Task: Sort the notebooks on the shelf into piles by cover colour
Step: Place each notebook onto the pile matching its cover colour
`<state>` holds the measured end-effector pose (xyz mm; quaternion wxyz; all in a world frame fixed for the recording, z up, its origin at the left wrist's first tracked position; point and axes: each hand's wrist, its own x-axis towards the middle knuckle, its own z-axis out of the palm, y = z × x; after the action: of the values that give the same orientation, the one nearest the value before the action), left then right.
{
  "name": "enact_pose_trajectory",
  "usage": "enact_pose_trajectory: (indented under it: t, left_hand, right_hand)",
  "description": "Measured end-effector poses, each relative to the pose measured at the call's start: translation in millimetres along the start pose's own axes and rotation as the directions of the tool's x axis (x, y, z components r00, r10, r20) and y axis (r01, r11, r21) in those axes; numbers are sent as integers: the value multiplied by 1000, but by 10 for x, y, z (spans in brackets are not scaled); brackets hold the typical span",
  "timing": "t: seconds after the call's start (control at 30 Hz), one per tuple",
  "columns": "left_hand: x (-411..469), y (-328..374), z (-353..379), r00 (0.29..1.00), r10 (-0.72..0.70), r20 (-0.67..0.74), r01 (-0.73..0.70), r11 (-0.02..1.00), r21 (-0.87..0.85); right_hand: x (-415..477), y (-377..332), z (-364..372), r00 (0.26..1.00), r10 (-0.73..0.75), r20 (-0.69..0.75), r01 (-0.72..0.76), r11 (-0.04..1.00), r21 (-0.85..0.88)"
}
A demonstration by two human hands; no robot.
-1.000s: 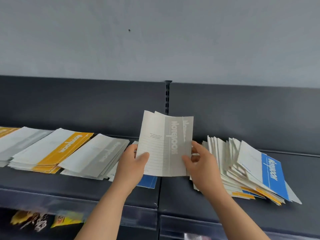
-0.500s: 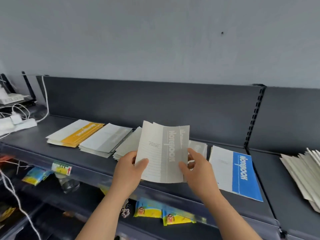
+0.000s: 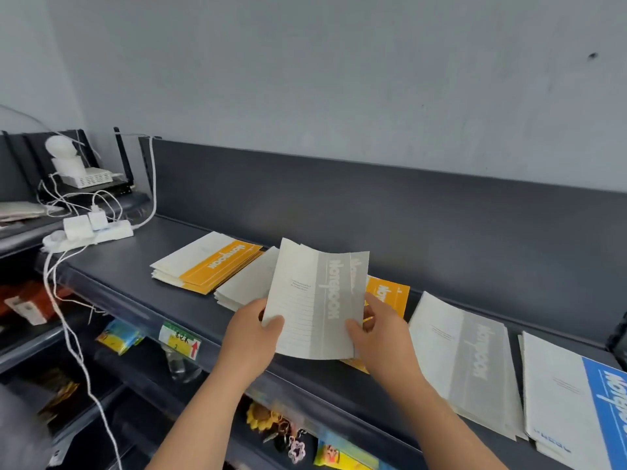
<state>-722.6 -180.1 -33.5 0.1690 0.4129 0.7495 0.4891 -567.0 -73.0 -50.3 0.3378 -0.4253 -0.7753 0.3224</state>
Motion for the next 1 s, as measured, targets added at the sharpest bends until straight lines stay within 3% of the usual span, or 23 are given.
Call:
enact_pose_trajectory:
  t: [0.37, 0.57, 0.87, 1.0]
  left_hand:
    - [828, -329, -363, 997, 4, -76, 2, 997, 78]
    - [1306, -496, -508, 999, 29, -13, -24, 962, 274]
    - [1548, -742, -540, 997, 17, 76, -53, 867, 496]
    - [1515, -721, -552, 997, 59, 55, -79, 853, 517]
  right_hand:
    - [664, -230, 639, 1000, 20, 22, -20, 1000, -2]
    - [875, -353, 937, 997, 78, -28, -81, 982, -172]
    - [903, -438, 1104, 988, 155, 20, -133, 902, -411]
    - [858, -451, 1112, 987, 162, -18, -159, 929, -333]
